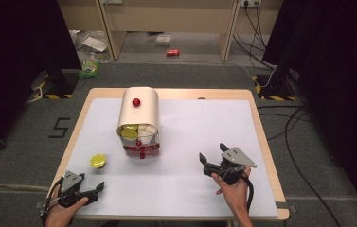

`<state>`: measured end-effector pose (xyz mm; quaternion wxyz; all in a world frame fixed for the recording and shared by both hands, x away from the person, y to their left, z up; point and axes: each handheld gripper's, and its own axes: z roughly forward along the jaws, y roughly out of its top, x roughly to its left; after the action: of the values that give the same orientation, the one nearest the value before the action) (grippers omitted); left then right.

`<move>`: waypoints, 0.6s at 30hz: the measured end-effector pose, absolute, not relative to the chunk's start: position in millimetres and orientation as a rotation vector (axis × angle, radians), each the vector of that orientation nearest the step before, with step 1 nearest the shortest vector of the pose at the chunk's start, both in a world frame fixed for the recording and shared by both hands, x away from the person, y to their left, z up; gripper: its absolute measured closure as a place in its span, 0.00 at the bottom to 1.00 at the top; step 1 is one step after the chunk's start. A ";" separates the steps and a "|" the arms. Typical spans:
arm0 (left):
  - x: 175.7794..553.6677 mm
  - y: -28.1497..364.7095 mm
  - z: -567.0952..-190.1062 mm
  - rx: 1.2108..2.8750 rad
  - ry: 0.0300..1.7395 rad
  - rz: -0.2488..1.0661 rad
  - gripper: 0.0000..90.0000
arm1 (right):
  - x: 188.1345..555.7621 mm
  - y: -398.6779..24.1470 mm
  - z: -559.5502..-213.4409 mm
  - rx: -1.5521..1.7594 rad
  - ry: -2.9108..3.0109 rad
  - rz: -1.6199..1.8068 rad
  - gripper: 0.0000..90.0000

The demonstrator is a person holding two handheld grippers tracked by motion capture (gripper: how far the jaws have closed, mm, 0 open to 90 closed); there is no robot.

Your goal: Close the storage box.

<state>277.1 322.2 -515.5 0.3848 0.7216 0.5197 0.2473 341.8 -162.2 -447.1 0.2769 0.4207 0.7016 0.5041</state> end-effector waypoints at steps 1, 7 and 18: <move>277.1 322.2 -515.6 1.838 1.324 0.630 0.16 | 341.8 -162.2 -447.1 1.130 1.884 1.354 0.17; 277.1 322.2 -515.6 1.838 1.324 0.631 0.16 | 338.5 -167.6 -449.5 1.140 1.885 1.345 0.17; 277.1 322.2 -515.6 1.838 1.324 0.631 0.16 | 330.8 -175.2 -452.1 1.148 1.891 1.336 0.17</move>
<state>277.1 322.2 -515.6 0.3849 0.7214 0.5196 0.2477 330.8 -175.2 -452.1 0.2749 0.4269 0.7036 0.4971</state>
